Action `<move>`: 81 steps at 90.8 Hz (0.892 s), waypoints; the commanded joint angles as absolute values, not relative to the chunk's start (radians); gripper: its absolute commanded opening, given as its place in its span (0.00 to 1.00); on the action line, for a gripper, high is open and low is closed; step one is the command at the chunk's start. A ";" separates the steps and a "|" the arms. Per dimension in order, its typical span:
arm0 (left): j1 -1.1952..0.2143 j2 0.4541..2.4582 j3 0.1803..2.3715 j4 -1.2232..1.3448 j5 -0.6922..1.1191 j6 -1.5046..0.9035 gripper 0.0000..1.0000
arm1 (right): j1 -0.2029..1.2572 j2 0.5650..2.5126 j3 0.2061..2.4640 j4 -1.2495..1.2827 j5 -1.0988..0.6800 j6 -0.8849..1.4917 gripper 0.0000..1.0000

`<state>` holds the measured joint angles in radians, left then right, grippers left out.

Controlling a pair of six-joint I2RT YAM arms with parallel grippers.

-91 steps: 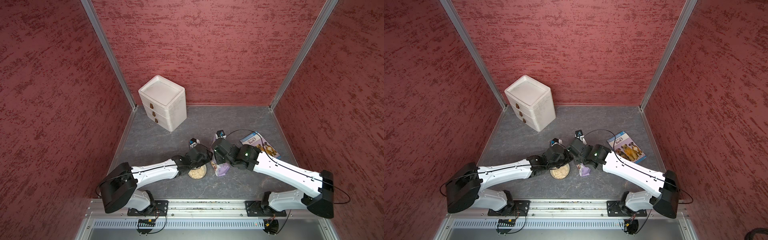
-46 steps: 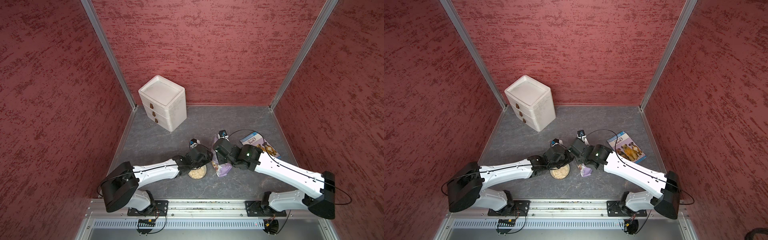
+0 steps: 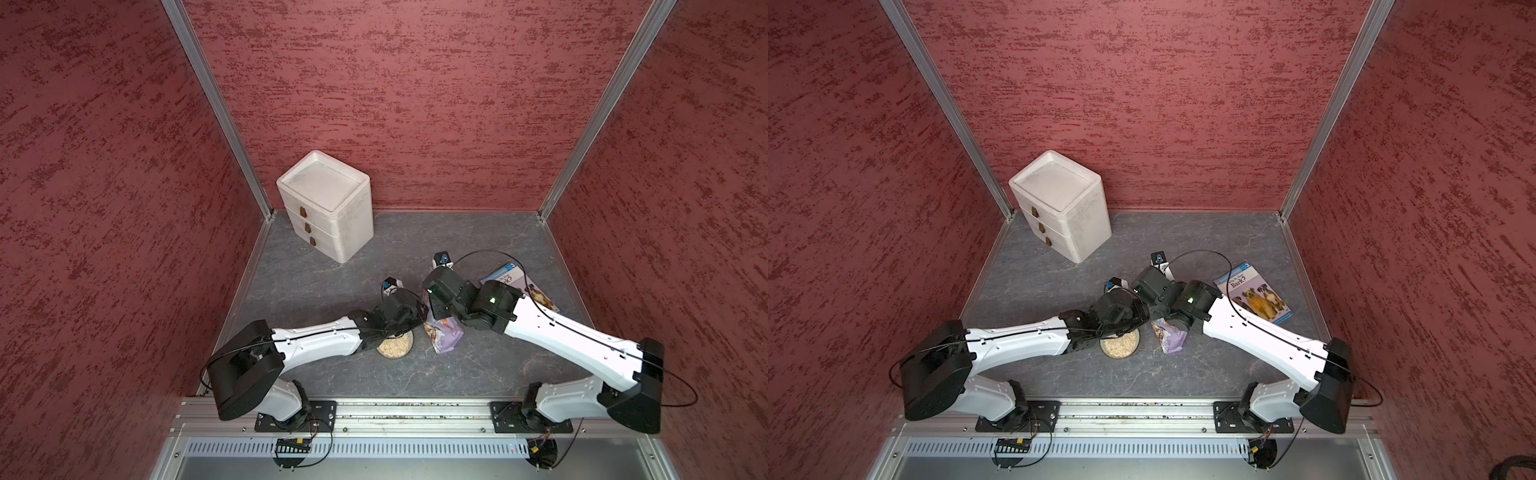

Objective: Pour the oats into the breakfast bowl
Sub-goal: Close the oats bag at the center of the board.

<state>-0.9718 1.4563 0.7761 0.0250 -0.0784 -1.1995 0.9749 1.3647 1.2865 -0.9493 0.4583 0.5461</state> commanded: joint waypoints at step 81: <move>-0.989 1.474 0.805 0.069 -0.070 -1.200 0.39 | 0.871 1.395 1.314 -0.864 0.421 0.509 0.00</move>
